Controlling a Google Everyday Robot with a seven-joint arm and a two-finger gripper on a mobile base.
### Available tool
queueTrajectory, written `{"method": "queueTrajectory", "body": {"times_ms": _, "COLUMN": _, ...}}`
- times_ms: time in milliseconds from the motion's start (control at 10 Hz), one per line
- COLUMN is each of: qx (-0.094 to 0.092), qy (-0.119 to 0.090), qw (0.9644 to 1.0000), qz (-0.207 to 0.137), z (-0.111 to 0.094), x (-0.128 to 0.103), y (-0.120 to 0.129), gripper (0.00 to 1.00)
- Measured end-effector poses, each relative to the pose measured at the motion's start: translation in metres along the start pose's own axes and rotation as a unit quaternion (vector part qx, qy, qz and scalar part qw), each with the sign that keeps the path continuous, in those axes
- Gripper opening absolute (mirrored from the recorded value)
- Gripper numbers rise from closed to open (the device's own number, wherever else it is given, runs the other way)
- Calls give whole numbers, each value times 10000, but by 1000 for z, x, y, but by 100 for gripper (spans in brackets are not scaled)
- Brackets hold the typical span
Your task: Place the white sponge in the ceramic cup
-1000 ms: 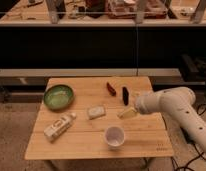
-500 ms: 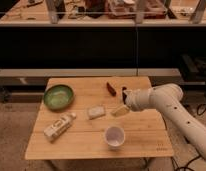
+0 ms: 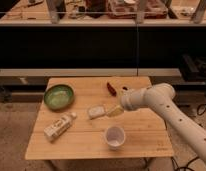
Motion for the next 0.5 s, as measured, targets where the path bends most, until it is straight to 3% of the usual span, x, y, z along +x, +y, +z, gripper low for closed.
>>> {"method": "queueTrajectory", "body": {"times_ms": 300, "qx": 92, "qy": -104, "qw": 9976, "qz": -676, "z": 40, "x": 5, "y": -5, "gripper": 80}}
{"method": "queueTrajectory", "body": {"times_ms": 500, "qx": -21, "qy": -314, "qw": 9925, "qz": -1181, "z": 68, "x": -2, "y": 5, "gripper": 80}}
